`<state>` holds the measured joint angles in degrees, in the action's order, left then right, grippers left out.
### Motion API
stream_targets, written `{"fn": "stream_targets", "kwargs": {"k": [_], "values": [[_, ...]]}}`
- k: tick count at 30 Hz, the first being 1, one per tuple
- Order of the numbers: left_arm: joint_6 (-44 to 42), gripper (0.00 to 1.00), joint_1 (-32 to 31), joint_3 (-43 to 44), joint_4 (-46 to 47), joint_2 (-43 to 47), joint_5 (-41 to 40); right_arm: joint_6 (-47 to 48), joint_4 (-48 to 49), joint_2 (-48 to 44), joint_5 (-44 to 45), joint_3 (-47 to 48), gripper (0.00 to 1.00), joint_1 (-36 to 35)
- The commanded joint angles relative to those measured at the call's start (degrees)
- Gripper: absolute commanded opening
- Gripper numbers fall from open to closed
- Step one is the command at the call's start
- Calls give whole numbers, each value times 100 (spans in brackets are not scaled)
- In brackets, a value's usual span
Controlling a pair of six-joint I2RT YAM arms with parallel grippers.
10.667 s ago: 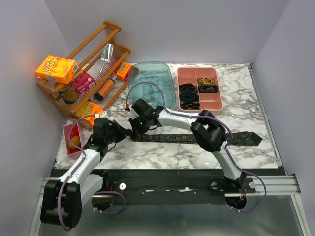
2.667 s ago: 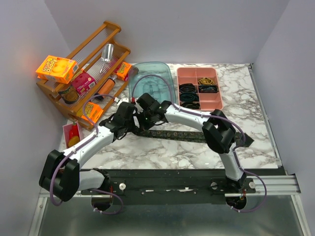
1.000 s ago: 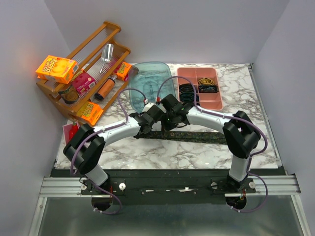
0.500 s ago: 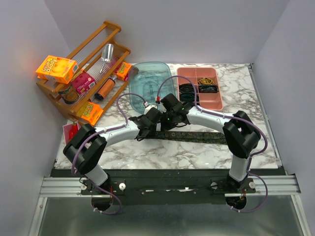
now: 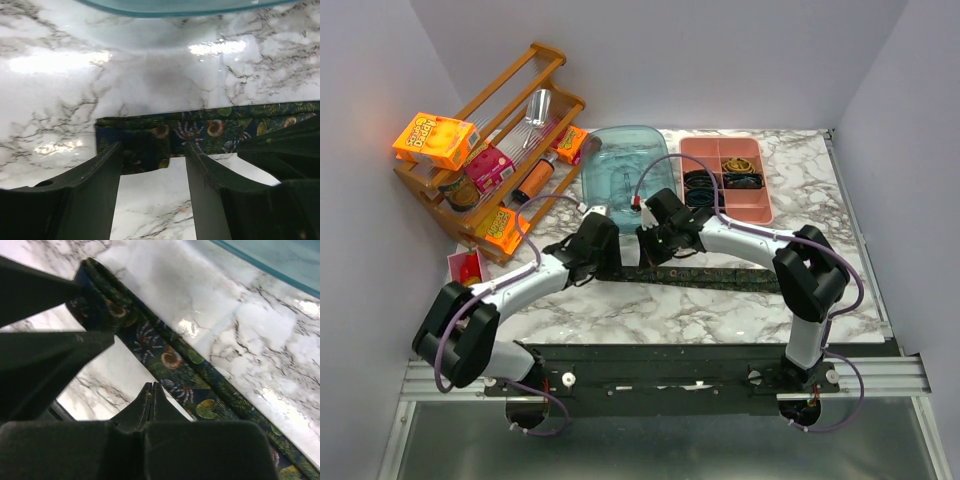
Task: Roll the ties
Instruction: Roll the tie at the center of the board.
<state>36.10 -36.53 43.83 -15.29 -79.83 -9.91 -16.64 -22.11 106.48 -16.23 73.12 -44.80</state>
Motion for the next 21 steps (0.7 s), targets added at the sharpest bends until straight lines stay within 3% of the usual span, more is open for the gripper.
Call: {"fn": "stream_targets", "kwargs": {"k": [1, 10, 21], "values": [[134, 63, 453, -488, 552, 564, 841, 30, 259, -74, -469, 334, 1, -82], [205, 66, 1481, -1060, 729, 1338, 1614, -49, 356, 479, -829, 870, 1, -336], [284, 67, 2054, -1536, 1485, 1234, 2564, 82, 295, 1121, -469, 1274, 1, -354]]}}
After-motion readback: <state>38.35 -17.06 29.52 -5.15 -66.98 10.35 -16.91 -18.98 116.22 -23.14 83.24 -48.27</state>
